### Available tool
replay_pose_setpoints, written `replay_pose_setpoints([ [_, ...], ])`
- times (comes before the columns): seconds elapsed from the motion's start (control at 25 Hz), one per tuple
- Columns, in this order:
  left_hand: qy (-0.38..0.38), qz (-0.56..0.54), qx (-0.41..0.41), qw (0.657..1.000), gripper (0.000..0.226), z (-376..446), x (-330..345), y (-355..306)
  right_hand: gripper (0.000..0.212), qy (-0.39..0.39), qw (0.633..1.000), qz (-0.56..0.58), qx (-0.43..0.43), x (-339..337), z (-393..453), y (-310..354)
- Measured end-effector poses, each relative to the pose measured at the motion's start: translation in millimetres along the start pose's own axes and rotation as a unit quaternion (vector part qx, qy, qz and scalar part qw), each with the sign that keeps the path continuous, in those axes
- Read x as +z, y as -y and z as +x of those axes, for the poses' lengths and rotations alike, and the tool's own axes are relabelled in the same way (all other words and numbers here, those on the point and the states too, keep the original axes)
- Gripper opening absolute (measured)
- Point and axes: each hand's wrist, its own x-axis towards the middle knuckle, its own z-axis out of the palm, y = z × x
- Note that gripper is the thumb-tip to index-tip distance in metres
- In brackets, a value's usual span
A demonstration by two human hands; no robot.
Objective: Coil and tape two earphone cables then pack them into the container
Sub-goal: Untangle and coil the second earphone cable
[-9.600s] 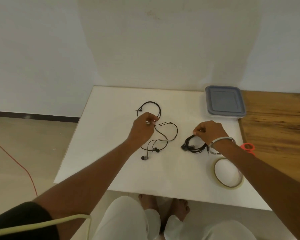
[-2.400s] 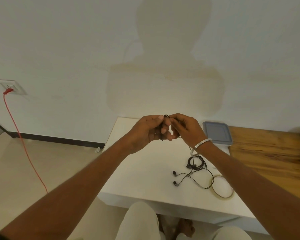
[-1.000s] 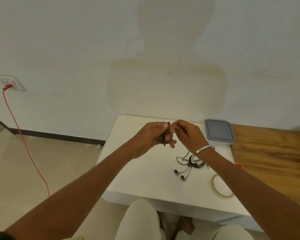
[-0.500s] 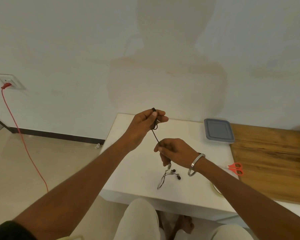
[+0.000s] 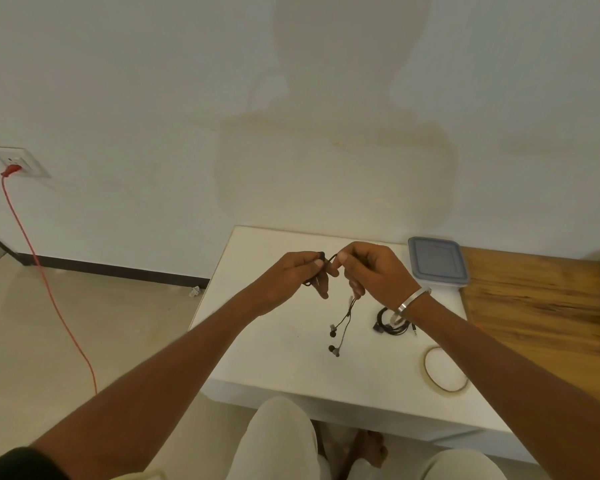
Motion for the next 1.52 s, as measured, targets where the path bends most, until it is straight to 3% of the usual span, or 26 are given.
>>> replay_pose_setpoints([
  [0.2,0.038,-0.025,0.000,0.999,0.038,0.5,7.2,-10.2,0.015,-0.053,0.998,-0.033,0.000,-5.5,10.2,-5.0],
  [0.52,0.048,-0.310,0.031,0.949,0.037,5.0,9.4,-35.0,0.026,-0.055,0.996,-0.074,-0.010,2.7,8.3,-11.5],
  [0.72,-0.026,-0.414,0.054,0.908,0.034,10.4,0.4,-43.5,0.031,0.000,0.997,-0.075,0.016,13.0,-3.9,-18.8],
  [0.96,-0.110,-0.430,0.064,0.894,0.035,17.0,-3.9,-38.0,0.030,0.108,0.986,-0.121,0.033,28.1,-13.2,-20.1],
  [1.04,-0.132,-0.372,0.066,0.917,0.034,17.3,-2.5,-31.5,0.027,0.135,0.982,-0.130,0.028,31.8,-14.0,-17.8],
  [1.2,-0.145,-0.072,0.065,0.985,0.031,11.8,1.2,-19.4,0.021,0.156,0.978,-0.140,0.020,34.0,-13.9,-11.0],
  [1.32,-0.118,0.099,0.074,0.985,0.028,6.7,3.1,-12.0,0.017,0.143,0.976,-0.165,-0.015,29.6,-13.4,-5.1],
  [1.52,-0.084,0.225,0.078,0.968,0.028,2.8,-1.1,-1.1,0.014,0.058,0.978,-0.181,-0.084,18.2,-11.0,-6.0],
])
